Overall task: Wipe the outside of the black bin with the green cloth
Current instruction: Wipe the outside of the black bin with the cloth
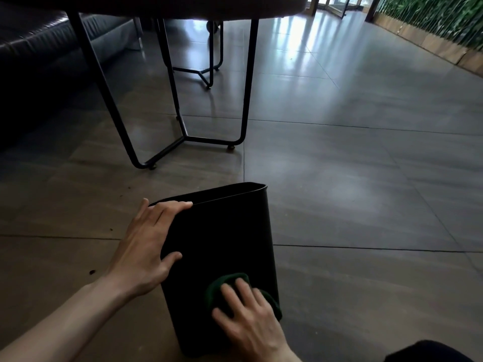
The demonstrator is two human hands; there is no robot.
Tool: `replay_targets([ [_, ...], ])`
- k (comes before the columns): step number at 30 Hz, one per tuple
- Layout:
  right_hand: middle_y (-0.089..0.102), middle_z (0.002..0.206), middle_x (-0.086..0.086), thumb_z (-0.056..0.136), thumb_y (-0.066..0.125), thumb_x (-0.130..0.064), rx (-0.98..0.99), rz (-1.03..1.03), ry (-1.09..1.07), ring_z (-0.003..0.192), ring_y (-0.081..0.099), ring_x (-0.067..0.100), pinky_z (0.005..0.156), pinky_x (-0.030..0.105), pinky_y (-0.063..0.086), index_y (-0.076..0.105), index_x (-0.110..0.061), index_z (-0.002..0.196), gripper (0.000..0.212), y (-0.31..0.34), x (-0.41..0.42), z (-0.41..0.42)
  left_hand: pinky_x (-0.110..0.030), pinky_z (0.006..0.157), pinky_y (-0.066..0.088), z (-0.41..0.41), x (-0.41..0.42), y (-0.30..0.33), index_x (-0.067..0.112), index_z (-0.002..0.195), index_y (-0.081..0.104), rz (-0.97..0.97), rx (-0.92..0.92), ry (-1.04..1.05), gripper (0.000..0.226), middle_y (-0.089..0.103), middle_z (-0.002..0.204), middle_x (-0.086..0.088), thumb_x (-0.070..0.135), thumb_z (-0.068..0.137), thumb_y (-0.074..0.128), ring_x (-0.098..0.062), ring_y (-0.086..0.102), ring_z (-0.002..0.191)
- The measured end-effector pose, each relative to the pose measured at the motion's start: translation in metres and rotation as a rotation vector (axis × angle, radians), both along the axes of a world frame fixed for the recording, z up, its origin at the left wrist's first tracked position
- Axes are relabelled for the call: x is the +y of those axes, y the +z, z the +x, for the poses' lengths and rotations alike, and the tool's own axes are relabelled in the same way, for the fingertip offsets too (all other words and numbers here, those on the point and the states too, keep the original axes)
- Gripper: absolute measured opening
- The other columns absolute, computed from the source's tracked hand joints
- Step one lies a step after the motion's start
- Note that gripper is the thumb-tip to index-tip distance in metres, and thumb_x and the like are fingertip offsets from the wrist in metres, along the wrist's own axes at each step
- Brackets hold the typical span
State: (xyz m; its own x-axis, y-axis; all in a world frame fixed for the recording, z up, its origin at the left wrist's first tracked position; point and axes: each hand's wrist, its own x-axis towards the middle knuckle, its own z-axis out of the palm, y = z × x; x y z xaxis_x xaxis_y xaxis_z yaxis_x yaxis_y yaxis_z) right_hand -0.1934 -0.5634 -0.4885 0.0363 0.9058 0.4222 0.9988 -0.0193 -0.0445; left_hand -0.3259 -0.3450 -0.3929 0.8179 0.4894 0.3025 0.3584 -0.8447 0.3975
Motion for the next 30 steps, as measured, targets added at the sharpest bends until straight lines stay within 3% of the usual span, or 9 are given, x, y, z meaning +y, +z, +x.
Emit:
replay_targets([
  [5,0.072,0.094,0.002,0.074,0.076,-0.022,0.063,-0.121,-0.093,0.08,0.072,0.027,0.049,0.027,0.051,0.067,-0.03,0.082,0.015,0.006,-0.016,0.007,-0.03,0.125,-0.001,-0.003,0.003,-0.001,0.043,0.149,0.029,-0.023,-0.001,-0.005,0.112,0.043,0.14,0.019,0.018,0.059,0.091,-0.01,0.041,0.137],
  [8,0.065,0.102,-0.002,0.055,0.087,-0.01,0.475,-0.025,-0.442,0.086,0.064,0.024,0.054,0.033,0.053,0.066,-0.028,0.09,0.045,0.038,-0.014,0.036,-0.044,0.126,0.009,-0.012,0.01,0.002,0.04,0.155,0.022,-0.053,0.016,0.043,0.12,0.042,0.14,0.018,0.018,0.06,0.092,-0.01,0.04,0.137],
  [10,0.064,0.095,0.0,0.066,0.082,0.0,0.742,0.167,-0.561,0.084,0.062,0.024,0.069,0.033,0.051,0.066,-0.022,0.091,0.037,0.065,-0.017,0.066,-0.053,0.124,0.017,-0.021,0.015,0.006,0.037,0.157,0.021,-0.081,0.042,0.046,0.123,0.041,0.138,0.018,0.016,0.06,0.093,-0.01,0.042,0.133],
  [12,0.067,0.085,0.002,0.08,0.074,0.003,1.013,0.327,-0.657,0.078,0.062,0.025,0.067,0.028,0.051,0.065,-0.018,0.088,0.024,0.095,-0.018,0.102,-0.06,0.118,0.028,-0.026,0.018,0.012,0.036,0.154,0.029,-0.093,0.061,0.028,0.119,0.039,0.133,0.02,0.013,0.057,0.094,-0.007,0.043,0.124],
  [15,0.067,0.08,0.011,0.095,0.056,-0.011,1.646,0.412,-0.671,0.068,0.063,0.028,0.053,0.031,0.055,0.065,-0.014,0.092,0.01,0.131,-0.015,0.149,-0.06,0.11,0.039,-0.031,0.019,0.018,0.038,0.146,0.039,-0.124,0.07,0.004,0.109,0.038,0.128,0.023,0.01,0.056,0.093,-0.005,0.045,0.118],
  [18,0.072,0.086,0.016,0.089,0.065,-0.043,1.946,0.296,-0.581,0.071,0.072,0.032,0.06,0.041,0.059,0.069,-0.009,0.103,0.037,0.151,-0.005,0.173,-0.058,0.107,0.042,-0.036,0.023,0.021,0.038,0.138,0.043,-0.128,0.068,-0.028,0.101,0.044,0.126,0.02,0.007,0.056,0.092,-0.01,0.049,0.118],
  [21,0.079,0.089,0.012,0.063,0.088,-0.057,1.647,0.145,-0.61,0.077,0.076,0.031,0.065,0.041,0.063,0.07,-0.018,0.112,0.065,0.152,0.022,0.178,-0.05,0.108,0.044,-0.043,0.029,0.022,0.04,0.133,0.043,-0.117,0.083,-0.04,0.097,0.046,0.126,0.022,0.007,0.056,0.093,-0.008,0.049,0.118],
  [26,0.057,0.117,-0.007,0.079,0.086,-0.033,0.481,-0.349,-0.327,0.102,0.061,0.022,0.081,0.034,0.053,0.055,-0.037,0.131,0.061,0.143,0.06,0.169,-0.036,0.103,0.044,-0.055,0.039,0.018,0.045,0.124,0.038,-0.099,0.124,-0.069,0.091,0.043,0.127,0.024,0.011,0.06,0.093,-0.003,0.044,0.13],
  [30,0.041,0.129,-0.013,0.086,0.076,-0.045,0.245,-0.608,-0.078,0.1,0.056,0.019,0.08,0.039,0.054,0.055,-0.045,0.132,0.051,0.153,0.07,0.161,-0.033,0.101,0.046,-0.063,0.044,0.014,0.042,0.12,0.038,-0.102,0.139,-0.047,0.083,0.045,0.134,0.022,0.016,0.064,0.093,0.003,0.03,0.144],
])
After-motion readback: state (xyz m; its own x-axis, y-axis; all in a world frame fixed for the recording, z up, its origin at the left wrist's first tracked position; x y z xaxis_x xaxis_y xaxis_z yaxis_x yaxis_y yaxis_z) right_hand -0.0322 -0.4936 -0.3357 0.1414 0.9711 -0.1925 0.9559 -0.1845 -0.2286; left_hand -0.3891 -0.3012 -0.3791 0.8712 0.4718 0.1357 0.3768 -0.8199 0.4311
